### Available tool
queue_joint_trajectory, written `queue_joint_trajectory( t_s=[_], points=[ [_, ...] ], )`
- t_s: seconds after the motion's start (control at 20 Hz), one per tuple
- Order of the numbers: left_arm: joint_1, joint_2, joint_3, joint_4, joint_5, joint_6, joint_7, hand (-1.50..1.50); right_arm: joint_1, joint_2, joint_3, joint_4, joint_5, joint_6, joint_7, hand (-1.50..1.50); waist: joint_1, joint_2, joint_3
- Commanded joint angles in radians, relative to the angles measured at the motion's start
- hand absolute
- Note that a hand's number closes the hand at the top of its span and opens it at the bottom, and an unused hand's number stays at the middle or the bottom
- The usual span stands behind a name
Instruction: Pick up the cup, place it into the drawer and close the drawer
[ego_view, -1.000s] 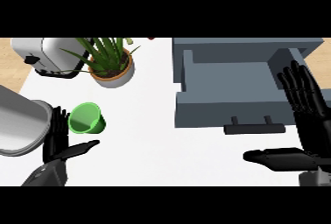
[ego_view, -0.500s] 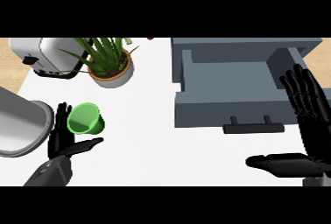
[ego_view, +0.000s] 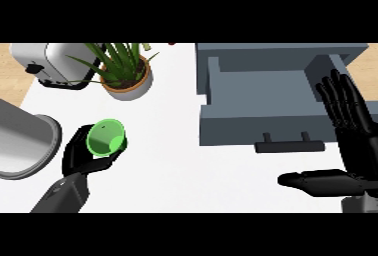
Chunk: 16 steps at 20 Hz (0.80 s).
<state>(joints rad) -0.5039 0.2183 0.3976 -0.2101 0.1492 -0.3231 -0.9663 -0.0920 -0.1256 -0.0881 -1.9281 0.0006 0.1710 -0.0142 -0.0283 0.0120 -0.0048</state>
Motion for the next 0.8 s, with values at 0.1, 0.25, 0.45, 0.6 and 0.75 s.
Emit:
queue_joint_trajectory(
  t_s=[0.1,0.25,0.45,0.6,0.75],
  points=[
    [-0.011,-0.02,0.009,-0.029,0.024,-0.173,-0.102,1.5,-0.008,-0.003,-0.01,0.015,-0.006,0.004,-0.009,-1.5,-0.002,0.002,0.0],
    [0.015,-0.035,-0.01,-0.056,-0.001,-0.113,-0.174,1.5,-0.001,0.001,-0.009,0.028,0.005,-0.002,-0.014,-1.5,0.004,0.0,0.001],
    [-0.001,0.001,0.011,-0.084,0.028,-0.138,-0.147,1.5,-0.017,-0.029,-0.038,0.037,-0.016,0.02,-0.019,-1.5,0.01,-0.004,0.002],
    [0.036,-0.005,0.0,-0.112,0.026,-0.143,-0.164,1.5,0.077,-0.016,-0.024,-0.012,-0.007,0.03,-0.057,-1.5,0.011,-0.008,0.003],
    [0.04,-0.004,-0.023,-0.142,0.013,-0.174,-0.172,1.5,-0.006,-0.03,-0.052,0.001,-0.024,0.008,0.019,-1.5,0.016,-0.008,0.002]
  ],
)
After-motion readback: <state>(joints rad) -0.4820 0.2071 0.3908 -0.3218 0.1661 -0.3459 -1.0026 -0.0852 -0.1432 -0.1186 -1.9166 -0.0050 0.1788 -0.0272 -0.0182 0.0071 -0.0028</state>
